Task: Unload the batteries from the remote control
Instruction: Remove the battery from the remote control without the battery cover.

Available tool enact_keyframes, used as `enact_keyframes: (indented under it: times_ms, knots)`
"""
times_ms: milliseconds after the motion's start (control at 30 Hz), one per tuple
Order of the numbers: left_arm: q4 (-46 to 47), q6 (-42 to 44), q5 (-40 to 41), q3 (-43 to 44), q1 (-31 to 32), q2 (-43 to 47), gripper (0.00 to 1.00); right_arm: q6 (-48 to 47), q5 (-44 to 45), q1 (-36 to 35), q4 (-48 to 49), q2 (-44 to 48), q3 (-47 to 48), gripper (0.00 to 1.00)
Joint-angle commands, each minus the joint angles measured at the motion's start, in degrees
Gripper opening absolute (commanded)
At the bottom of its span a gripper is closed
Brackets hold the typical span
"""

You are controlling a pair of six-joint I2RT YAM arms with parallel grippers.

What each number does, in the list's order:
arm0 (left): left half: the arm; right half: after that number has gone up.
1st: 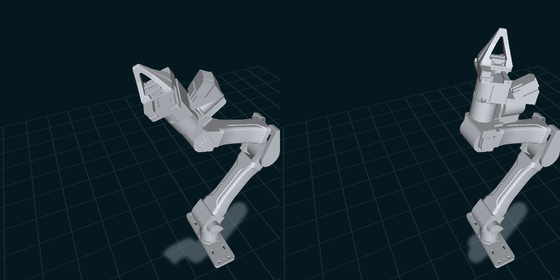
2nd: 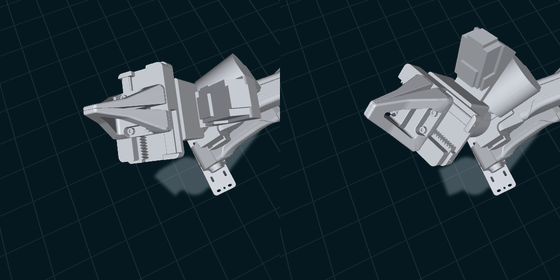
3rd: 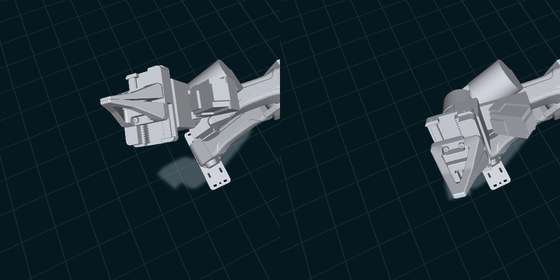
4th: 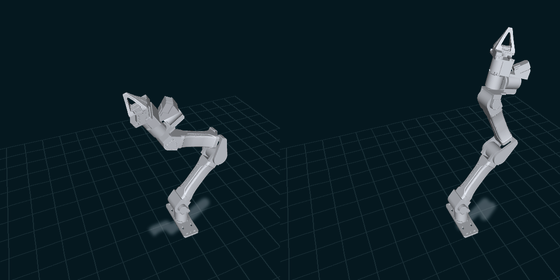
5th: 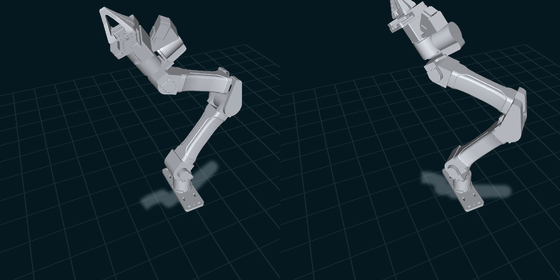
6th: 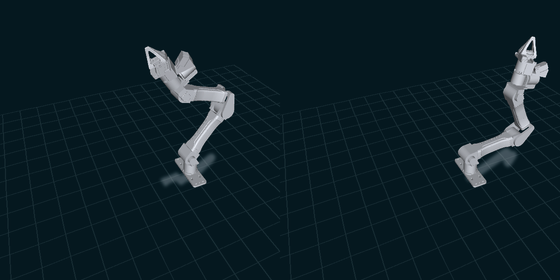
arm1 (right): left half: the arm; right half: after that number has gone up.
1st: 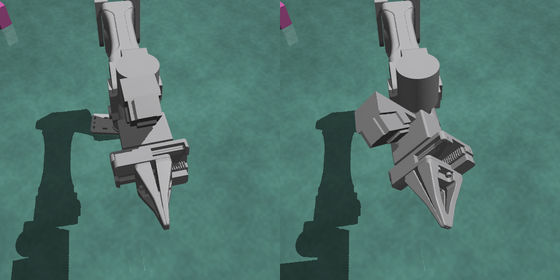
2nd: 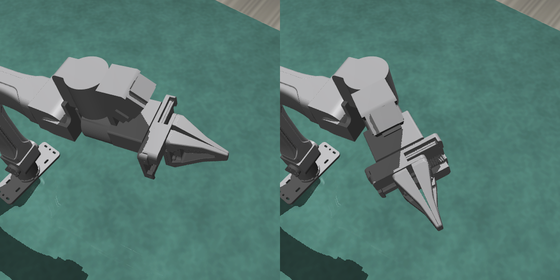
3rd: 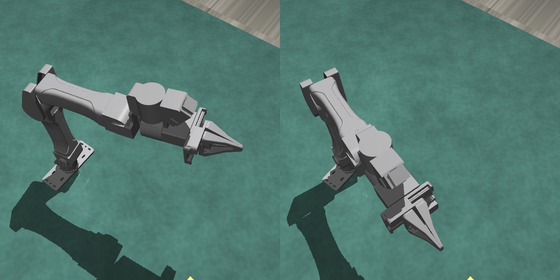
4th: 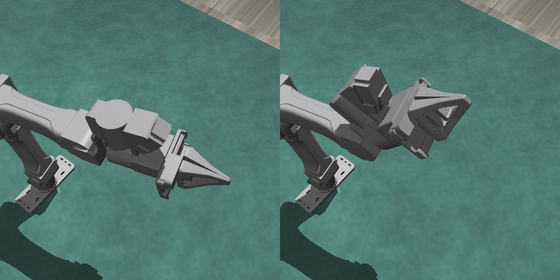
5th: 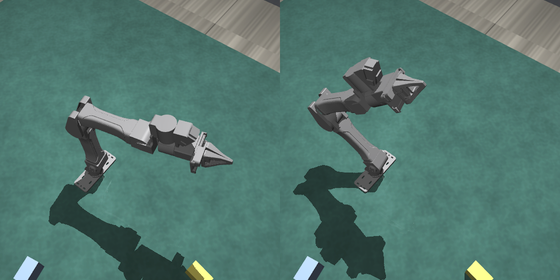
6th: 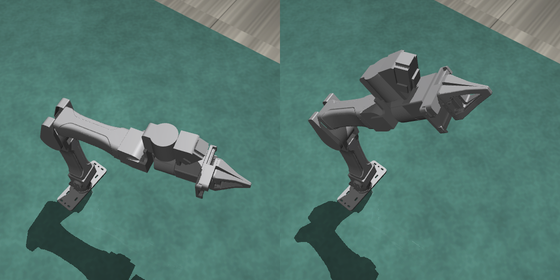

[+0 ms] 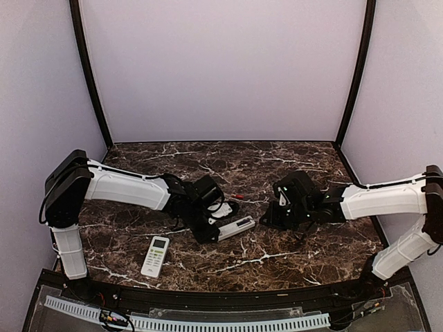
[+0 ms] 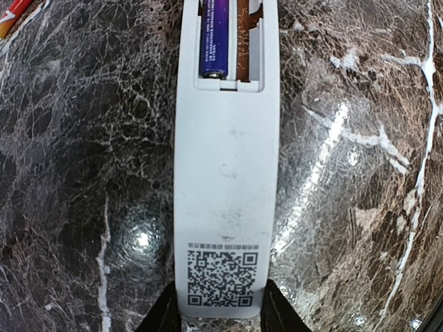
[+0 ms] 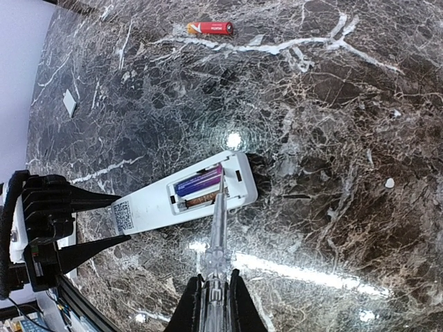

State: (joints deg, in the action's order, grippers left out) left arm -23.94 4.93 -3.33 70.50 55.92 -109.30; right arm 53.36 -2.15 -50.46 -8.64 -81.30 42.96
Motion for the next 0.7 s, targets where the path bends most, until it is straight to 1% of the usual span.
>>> enact_keyframes:
  times_ms: [0,333,667]
  knots:
    - [-2.33,0.39,1.29,0.69,0.47,-1.06,0.19,1.43,-6.62,-0.29,5.56,1.42,-1.65,0.0]
    - [-2.4,0.43,1.54,0.78,0.58,-1.1,0.19,2.18,-8.95,-0.22,8.04,1.56,-2.2,0.0]
    - [-2.46,0.52,1.58,0.84,0.58,-1.11,0.19,1.88,-9.71,-0.21,8.44,1.48,-1.96,0.0]
